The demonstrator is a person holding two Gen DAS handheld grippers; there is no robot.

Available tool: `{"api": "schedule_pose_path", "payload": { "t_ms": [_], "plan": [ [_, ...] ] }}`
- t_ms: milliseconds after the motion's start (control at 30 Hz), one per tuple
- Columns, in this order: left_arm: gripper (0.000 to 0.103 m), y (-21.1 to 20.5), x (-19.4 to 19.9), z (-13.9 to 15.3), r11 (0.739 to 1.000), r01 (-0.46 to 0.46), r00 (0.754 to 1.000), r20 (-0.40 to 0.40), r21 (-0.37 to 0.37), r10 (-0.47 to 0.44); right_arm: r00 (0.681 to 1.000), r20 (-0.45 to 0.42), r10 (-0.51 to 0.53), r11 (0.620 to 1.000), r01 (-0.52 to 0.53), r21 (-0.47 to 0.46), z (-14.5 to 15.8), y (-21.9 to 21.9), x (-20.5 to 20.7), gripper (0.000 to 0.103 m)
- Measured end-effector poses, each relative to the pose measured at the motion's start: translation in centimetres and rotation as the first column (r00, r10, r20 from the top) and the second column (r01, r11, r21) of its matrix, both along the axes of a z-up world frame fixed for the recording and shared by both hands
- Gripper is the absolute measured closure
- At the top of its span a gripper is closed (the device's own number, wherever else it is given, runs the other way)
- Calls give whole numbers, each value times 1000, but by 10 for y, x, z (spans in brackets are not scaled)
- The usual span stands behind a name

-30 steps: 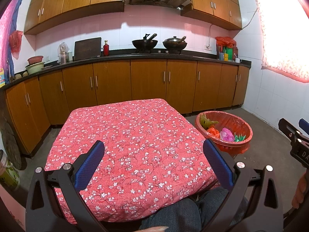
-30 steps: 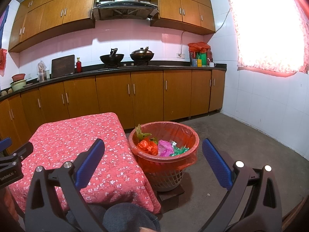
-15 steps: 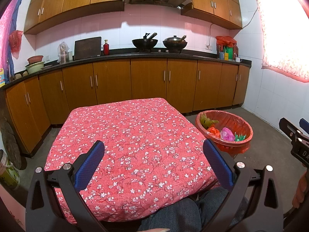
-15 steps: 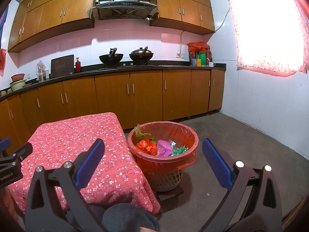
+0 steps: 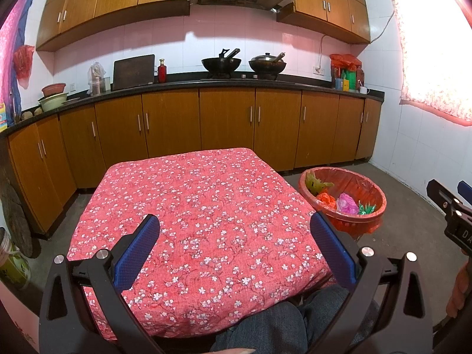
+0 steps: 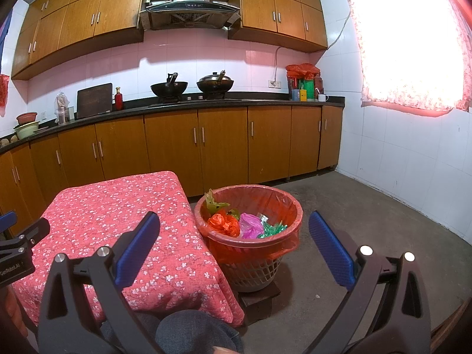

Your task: Collect trash

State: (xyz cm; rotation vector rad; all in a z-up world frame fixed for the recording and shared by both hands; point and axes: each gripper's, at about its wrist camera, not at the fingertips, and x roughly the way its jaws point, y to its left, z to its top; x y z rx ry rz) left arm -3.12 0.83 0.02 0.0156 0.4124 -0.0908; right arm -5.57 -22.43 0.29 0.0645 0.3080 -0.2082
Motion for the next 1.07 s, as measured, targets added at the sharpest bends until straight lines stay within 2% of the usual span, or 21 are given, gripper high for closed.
{"api": "schedule_pose_path", "payload": {
  "t_ms": [1067],
  "plan": [
    [2, -1, -1, -5, 1000, -10, 1000, -15, -1, 10, 1000, -1, 2, 1000, -2, 0, 1, -1, 0, 4]
  ]
}}
